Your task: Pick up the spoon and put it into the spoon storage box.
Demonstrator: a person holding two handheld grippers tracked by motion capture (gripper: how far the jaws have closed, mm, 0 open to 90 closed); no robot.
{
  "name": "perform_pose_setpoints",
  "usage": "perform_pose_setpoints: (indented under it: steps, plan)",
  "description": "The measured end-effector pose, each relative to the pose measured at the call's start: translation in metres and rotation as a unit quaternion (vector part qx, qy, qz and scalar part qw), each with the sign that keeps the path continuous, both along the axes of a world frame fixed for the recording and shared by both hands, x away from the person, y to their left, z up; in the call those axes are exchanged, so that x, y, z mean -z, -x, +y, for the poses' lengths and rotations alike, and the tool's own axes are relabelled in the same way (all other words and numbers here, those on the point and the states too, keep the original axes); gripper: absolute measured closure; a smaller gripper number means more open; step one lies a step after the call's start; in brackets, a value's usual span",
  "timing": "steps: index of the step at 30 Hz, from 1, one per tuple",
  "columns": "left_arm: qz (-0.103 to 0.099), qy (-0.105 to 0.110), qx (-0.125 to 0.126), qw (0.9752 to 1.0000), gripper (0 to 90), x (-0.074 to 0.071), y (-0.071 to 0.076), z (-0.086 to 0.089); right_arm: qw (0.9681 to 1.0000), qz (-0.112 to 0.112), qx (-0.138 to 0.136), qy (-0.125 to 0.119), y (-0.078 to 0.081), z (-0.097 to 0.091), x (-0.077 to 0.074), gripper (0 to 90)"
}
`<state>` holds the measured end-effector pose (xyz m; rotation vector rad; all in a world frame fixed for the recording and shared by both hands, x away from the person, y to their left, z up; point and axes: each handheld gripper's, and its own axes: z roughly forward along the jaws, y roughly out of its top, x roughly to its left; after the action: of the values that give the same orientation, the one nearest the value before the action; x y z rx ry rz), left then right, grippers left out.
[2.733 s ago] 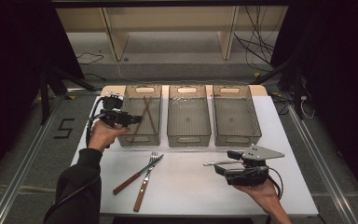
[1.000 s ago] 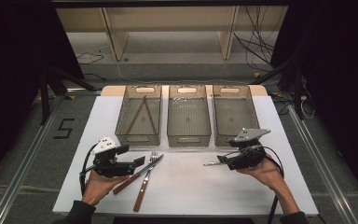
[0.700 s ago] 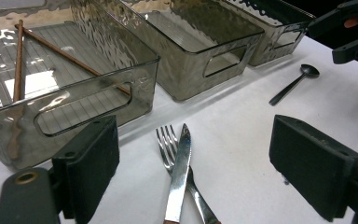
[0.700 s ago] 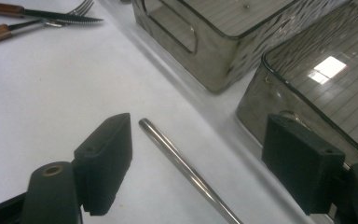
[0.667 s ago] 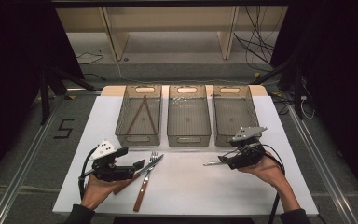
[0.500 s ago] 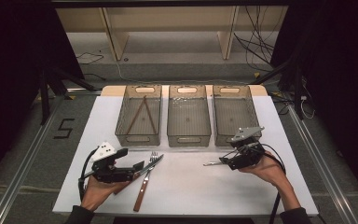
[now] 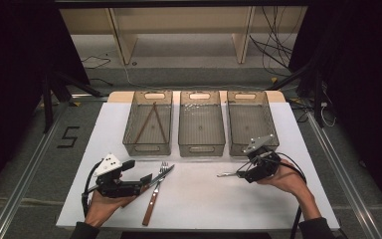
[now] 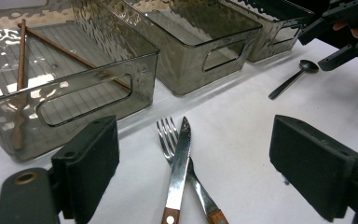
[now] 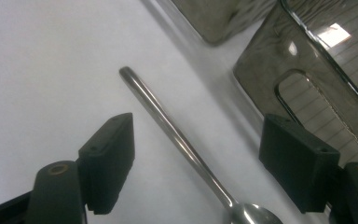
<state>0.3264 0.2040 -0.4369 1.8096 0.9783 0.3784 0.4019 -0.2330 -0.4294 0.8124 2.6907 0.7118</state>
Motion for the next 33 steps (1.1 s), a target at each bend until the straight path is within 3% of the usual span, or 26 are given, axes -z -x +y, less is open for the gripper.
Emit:
perform_pose_setpoints:
  steps: [11,20,33]
  plan:
    - [-0.002,-0.006,0.005,1.0,15.6,0.003,0.003,0.0,0.9975,0.038,-0.02,0.056,-0.018,-0.003,0.006,38.4]
    - [-0.002,-0.002,0.003,1.0,15.6,0.004,0.004,0.001,0.9899,0.064,-0.046,0.118,-0.026,0.003,0.014,48.7]
    - [-0.001,-0.004,0.002,1.0,15.6,0.005,0.003,0.001,0.9827,0.083,-0.07,0.15,-0.029,0.007,0.023,60.3]
